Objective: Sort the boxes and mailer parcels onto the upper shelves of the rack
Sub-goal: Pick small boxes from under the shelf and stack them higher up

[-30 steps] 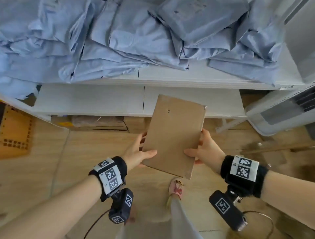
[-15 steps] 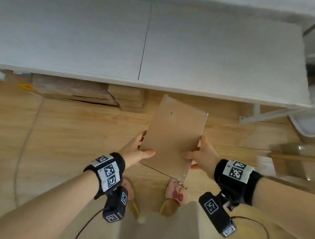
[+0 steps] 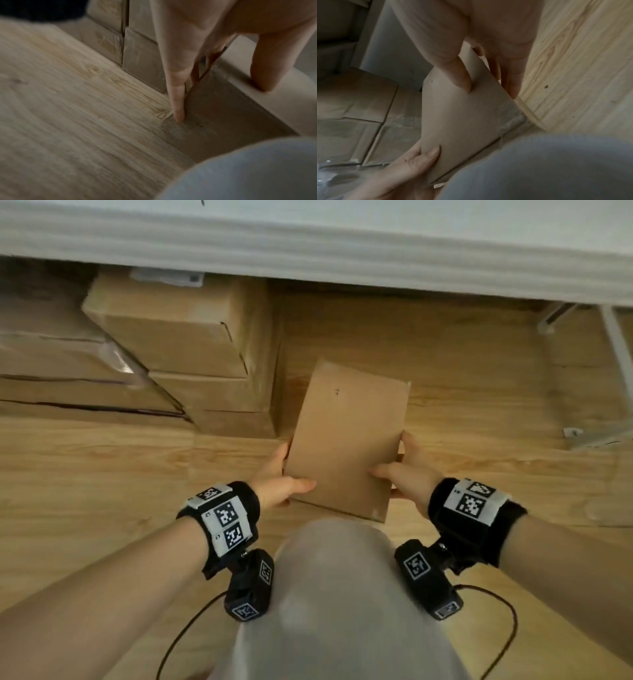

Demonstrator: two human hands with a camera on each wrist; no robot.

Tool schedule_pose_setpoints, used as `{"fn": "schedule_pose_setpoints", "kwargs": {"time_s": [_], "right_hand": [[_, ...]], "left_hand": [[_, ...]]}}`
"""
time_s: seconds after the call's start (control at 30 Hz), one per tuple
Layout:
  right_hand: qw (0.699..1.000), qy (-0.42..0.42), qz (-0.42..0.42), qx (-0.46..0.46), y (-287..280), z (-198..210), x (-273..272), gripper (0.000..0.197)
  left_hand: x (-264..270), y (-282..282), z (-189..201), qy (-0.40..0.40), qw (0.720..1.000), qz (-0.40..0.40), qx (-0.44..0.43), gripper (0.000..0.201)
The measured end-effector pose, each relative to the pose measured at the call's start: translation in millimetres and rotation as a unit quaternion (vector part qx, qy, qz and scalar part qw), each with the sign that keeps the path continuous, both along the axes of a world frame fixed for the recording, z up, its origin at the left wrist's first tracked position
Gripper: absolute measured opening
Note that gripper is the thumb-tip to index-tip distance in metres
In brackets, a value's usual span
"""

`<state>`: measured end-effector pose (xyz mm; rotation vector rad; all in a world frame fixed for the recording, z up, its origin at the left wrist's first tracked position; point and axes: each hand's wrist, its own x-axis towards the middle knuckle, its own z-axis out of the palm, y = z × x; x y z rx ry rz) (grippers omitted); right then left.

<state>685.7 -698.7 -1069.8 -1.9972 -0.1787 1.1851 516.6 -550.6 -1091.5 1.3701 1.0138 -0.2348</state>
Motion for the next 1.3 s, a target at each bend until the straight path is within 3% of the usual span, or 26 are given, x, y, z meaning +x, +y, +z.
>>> {"fn": "schedule_pose_setpoints", "kwargs": {"time_s": [0.13, 0.3, 0.53, 0.67, 0.77, 0.9, 1.03, 1.3], "right_hand": [[0.999, -0.034, 0.010, 0.011, 17, -47, 10, 0.071], [0.996, -0.068, 0.002, 0.050, 34, -71, 17, 0.064], [0.992, -0.097, -0.022, 0.076, 68, -77, 33, 0.082], [0.985, -0.161, -0.008, 0.064, 89, -81, 41, 0.073], [0.977, -0.205, 0.004, 0.059, 102, -82, 47, 0.069], [0.969, -0.243, 0.003, 0.052, 116, -81, 50, 0.063], [0.963, -0.268, -0.001, 0.033, 125, -83, 48, 0.063], [0.912, -0.406, 0.045, 0.031, 127, -88, 42, 0.051]], "left_hand": [[11, 12, -43, -0.018, 0.999, 0.034, -0.017, 0.086], [16, 28, -68, -0.058, 0.992, 0.083, -0.077, 0.088], [22, 37, -86, -0.124, 0.961, 0.212, -0.129, 0.060], [32, 48, -92, -0.055, 0.960, 0.241, -0.132, 0.098], [39, 55, -94, -0.057, 0.959, 0.234, -0.151, 0.104], [45, 64, -93, -0.047, 0.952, 0.269, -0.137, 0.137], [49, 70, -92, -0.050, 0.950, 0.282, -0.124, 0.125], [48, 72, -91, -0.021, 0.957, 0.264, -0.119, 0.123]]}}
